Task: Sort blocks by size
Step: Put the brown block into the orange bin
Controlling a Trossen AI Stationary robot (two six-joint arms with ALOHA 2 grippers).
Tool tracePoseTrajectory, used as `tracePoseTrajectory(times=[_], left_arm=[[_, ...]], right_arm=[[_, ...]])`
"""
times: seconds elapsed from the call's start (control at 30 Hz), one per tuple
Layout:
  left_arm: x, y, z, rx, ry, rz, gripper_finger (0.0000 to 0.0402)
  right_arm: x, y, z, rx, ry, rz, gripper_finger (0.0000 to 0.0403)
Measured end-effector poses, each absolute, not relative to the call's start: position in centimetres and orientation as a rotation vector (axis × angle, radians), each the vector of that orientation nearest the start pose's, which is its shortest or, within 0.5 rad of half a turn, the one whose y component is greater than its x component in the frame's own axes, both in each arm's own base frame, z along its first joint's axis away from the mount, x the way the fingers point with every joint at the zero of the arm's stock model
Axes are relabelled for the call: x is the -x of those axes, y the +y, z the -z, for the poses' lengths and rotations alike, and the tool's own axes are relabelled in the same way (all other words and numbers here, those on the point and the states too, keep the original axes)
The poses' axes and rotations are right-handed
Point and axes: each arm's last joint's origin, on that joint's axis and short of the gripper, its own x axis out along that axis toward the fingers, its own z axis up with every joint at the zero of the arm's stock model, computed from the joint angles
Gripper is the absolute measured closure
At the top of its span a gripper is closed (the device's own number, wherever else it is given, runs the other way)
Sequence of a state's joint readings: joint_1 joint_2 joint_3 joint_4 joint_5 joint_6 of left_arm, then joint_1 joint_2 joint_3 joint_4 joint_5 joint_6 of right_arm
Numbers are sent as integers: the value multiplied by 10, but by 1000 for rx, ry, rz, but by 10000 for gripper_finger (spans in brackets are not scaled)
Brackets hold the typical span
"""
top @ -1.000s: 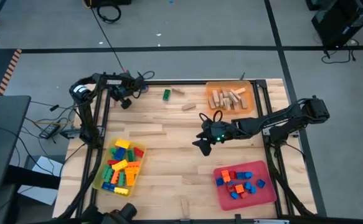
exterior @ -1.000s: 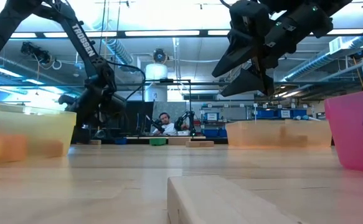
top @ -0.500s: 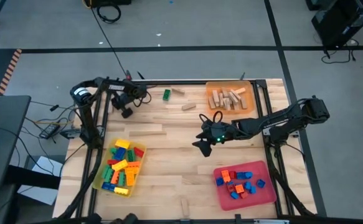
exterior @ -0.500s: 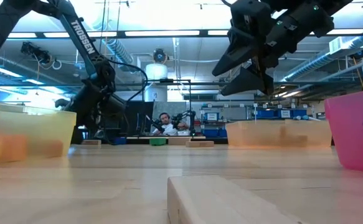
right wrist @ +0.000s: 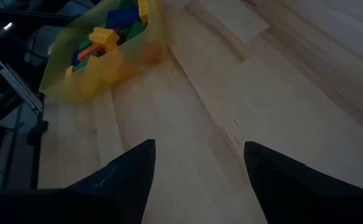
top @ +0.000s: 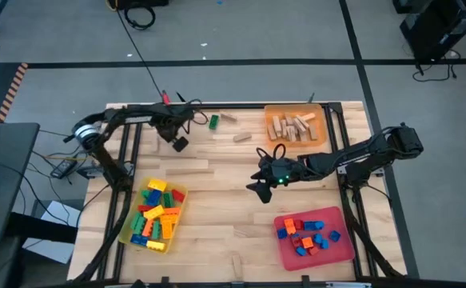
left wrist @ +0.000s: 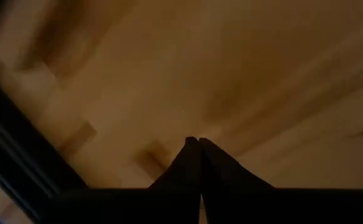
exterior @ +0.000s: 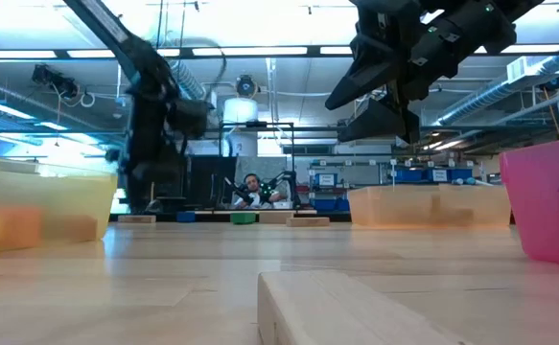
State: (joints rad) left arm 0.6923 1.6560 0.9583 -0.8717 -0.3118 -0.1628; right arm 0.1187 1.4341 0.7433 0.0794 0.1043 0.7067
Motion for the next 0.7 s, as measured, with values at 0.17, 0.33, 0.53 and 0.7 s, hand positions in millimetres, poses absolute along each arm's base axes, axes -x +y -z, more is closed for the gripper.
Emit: tracePoseTrajectory(times=[0.17,0.33,0.53,0.7], left_arm=[[-200,164,-201,401,1365,-927,401],[-182,156,-227,365,1358,-1025,401],[-178,154,-227,417,1382,-1055,385],[-180,156,-224,454,1359,-1093,330]], right_arm=[[-288,33,-200,-615,583,194,143],[-289,33,-201,-617,575,191,146],[-289,33,-201,-615,569,187,144],[-290,33,-202,-617,559,183,146]])
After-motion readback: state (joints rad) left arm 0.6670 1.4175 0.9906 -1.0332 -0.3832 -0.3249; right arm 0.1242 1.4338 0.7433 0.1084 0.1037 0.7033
